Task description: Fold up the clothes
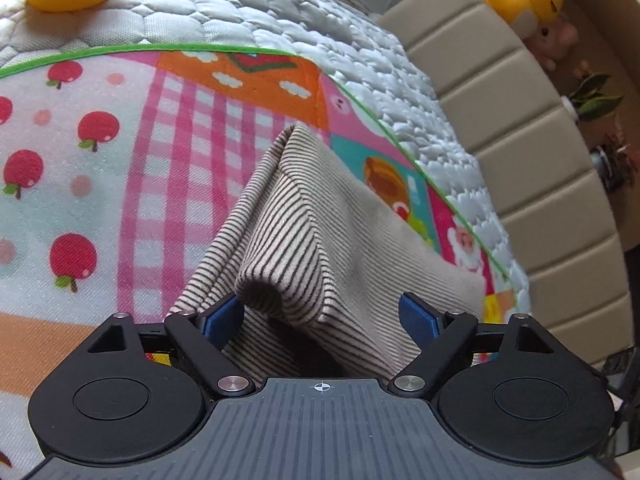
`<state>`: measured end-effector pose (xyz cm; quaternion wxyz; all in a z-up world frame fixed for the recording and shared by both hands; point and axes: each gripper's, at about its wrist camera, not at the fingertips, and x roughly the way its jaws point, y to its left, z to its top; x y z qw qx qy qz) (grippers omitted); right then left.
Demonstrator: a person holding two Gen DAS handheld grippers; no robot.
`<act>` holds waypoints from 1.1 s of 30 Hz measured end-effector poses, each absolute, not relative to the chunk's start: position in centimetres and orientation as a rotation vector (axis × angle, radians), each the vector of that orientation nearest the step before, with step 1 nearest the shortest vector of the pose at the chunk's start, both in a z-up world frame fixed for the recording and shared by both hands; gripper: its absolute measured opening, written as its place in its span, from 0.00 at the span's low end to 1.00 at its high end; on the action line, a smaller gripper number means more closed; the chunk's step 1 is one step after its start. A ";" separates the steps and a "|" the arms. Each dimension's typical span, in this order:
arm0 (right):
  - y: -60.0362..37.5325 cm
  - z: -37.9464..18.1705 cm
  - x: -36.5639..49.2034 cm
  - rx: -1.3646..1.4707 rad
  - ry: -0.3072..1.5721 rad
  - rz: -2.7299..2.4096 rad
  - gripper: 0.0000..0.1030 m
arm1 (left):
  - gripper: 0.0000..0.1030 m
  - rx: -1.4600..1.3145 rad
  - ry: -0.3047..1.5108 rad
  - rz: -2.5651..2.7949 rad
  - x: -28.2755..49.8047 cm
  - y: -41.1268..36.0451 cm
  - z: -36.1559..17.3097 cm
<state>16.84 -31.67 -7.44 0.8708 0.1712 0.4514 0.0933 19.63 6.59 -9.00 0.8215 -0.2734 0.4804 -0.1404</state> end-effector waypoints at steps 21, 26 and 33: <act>-31.9 -5.6 15.5 0.291 0.862 0.115 0.92 | 0.88 -0.416 0.883 -0.263 14.3 4.3 -3.5; -31.3 -6.1 17.0 0.140 0.818 0.017 1.00 | 0.88 -0.612 1.134 -0.345 15.2 0.7 -8.6; -29.7 -7.9 20.4 -0.202 0.728 0.000 1.00 | 0.83 -0.610 1.133 -0.298 17.5 0.6 -10.5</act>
